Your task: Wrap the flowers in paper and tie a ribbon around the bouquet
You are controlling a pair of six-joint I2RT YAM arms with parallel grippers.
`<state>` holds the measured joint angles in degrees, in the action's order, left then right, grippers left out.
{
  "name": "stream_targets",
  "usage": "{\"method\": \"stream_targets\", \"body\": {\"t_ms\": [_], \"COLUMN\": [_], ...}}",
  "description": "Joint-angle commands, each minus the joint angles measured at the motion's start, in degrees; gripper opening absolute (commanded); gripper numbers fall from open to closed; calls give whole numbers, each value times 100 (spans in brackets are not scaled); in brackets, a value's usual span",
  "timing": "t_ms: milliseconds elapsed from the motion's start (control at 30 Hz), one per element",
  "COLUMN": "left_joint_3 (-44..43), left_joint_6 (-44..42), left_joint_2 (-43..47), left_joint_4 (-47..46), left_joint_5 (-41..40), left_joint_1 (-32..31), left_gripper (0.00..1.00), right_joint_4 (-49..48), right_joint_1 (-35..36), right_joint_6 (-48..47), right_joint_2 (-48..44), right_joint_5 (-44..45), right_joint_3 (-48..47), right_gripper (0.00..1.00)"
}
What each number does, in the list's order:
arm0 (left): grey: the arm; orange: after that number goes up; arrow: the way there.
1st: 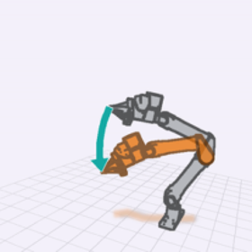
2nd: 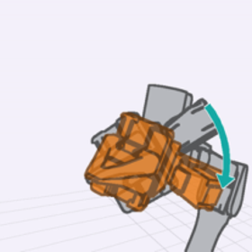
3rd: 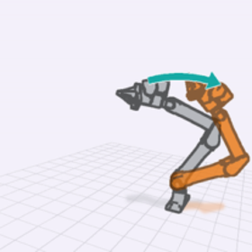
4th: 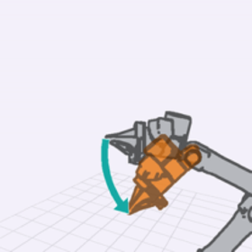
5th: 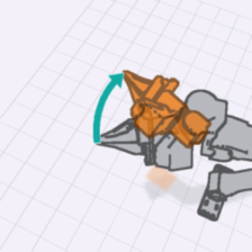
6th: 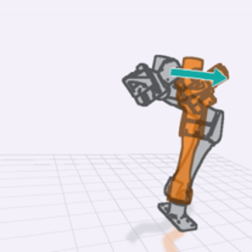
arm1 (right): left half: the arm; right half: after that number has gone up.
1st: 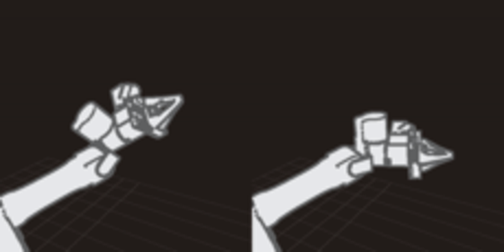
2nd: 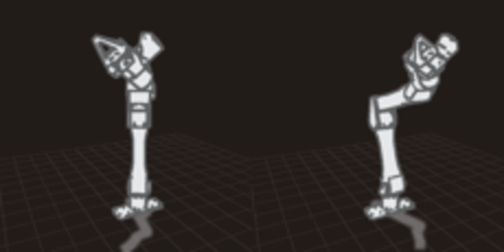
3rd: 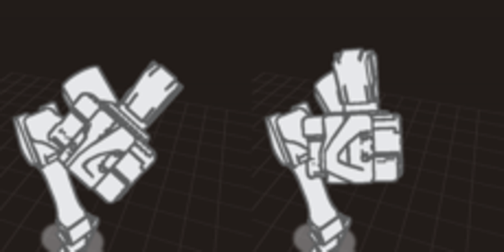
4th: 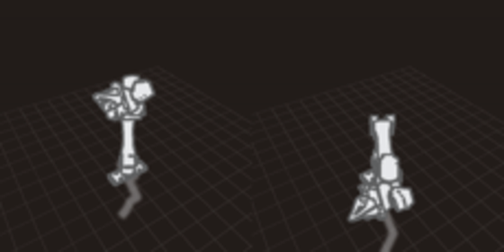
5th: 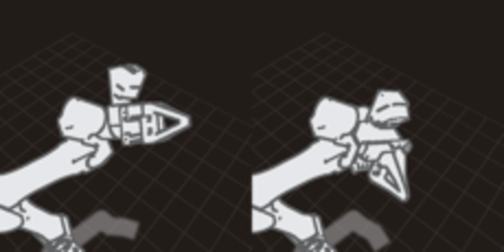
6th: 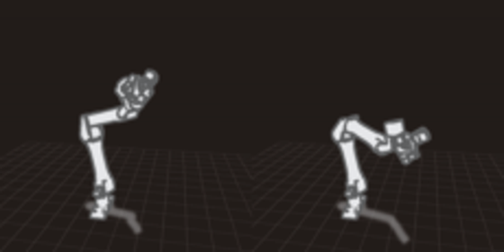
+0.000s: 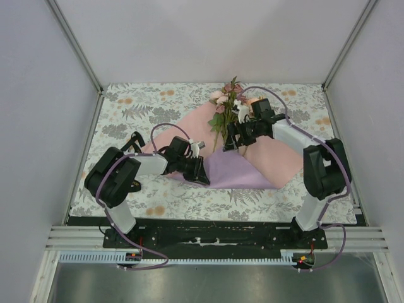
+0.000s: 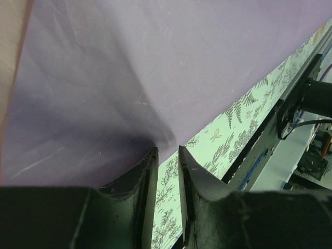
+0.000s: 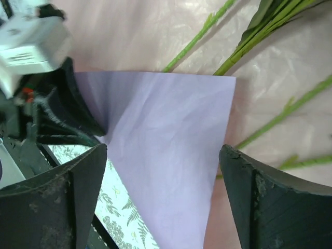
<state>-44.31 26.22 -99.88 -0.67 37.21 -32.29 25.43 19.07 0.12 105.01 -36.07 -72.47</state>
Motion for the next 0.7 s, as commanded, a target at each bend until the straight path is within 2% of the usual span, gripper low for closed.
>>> {"method": "stream_targets", "body": {"t_ms": [0, 133, 167, 233, 267, 333, 367, 400, 433, 567, 667], "left_joint_3": [-77, -51, -42, 10, 37, 107, 142, 151, 143, 64, 46], "left_joint_6": [32, 50, 59, 59, 59, 59, 59, 50, 50, -3, 15], "left_joint_2": [-155, -68, -41, 29, 38, 30, 30, 21, 3, -67, -129], "left_joint_4": [23, 23, 14, 23, 40, 32, 5, 14, 31, 40, 40], "left_joint_5": [-56, 14, 23, 14, 14, 58, 49, 41, 49, 6, 14], "left_joint_1": [39, 39, 39, 39, 39, 39, 39, 30, 39, 39, 30], "left_gripper": [30, 31, 31, 31, 31, 31, 31, 31, 31, 31, 31], "right_joint_4": [287, -133, -509, -513, -652, -663, -349, -172, -118, -731, -995], "right_joint_1": [-149, -141, -158, -167, -184, -132, -45, 61, 218, 833, 1133], "right_joint_6": [-21, 329, 862, 1576, 1518, 1648, 1867, 2130, 2246, 2571, 2791], "right_joint_2": [-1253, -2631, -2957, -3336, -3416, -3191, -2954, -2699, -2566, -2495, -1987], "right_joint_5": [-241, -129, 333, 978, 692, -334, -452, -601, -759, -594, -620], "right_joint_3": [-154, 503, 732, 988, 1154, 1270, 1200, 1235, 1374, 2008, 2061], "right_gripper": [98, 98, 98, 98, 98, 92, 91, 98, 98, 98, 98]}}
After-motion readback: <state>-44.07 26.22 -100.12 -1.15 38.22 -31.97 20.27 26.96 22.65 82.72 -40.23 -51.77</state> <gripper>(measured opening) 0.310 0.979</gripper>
